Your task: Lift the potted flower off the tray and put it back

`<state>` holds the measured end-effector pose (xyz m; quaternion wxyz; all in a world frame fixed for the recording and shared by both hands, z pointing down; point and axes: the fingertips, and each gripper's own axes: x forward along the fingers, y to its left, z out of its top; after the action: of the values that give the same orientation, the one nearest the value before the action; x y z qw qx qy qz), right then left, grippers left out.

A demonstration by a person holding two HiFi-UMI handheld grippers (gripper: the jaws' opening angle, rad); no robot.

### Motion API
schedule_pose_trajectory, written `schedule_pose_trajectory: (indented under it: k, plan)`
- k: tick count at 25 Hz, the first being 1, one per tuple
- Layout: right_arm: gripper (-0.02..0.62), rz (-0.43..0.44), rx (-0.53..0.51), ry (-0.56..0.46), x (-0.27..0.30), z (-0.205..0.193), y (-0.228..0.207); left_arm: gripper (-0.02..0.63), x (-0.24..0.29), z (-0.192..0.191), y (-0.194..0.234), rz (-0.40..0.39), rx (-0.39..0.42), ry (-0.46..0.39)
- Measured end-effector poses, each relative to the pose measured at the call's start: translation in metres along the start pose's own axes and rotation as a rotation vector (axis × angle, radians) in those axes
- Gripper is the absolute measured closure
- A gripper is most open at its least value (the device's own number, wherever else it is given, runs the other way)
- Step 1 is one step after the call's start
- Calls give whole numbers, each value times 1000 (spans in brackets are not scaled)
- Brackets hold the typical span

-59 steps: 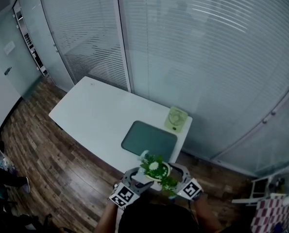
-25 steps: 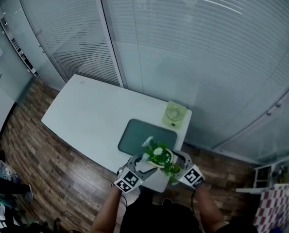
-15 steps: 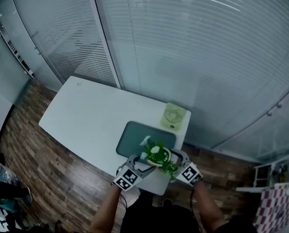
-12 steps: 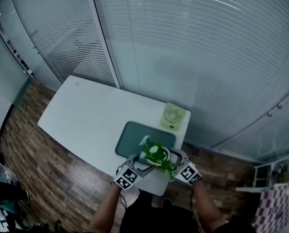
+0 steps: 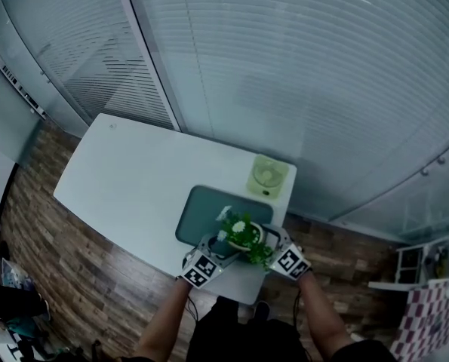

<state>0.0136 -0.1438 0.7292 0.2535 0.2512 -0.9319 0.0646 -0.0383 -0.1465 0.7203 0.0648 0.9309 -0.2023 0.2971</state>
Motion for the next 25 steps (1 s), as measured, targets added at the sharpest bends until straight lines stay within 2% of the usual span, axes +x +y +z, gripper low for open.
schedule_pose_trajectory:
  k: [4,12,16,25]
  plan:
    - [219,-10,0,19,12,-11,-7,318,12,-11,7,11,16,32]
    - [219,-19,-14,60,27,-28,-21,318,35,-31,17,6,-16,75]
    - [219,-15,0,77,31,-35,-26,318,43,-34,19,-1,-42,87]
    - [219,12,57,70,38,-42,-33,318,49,-38,26,8,-27,118]
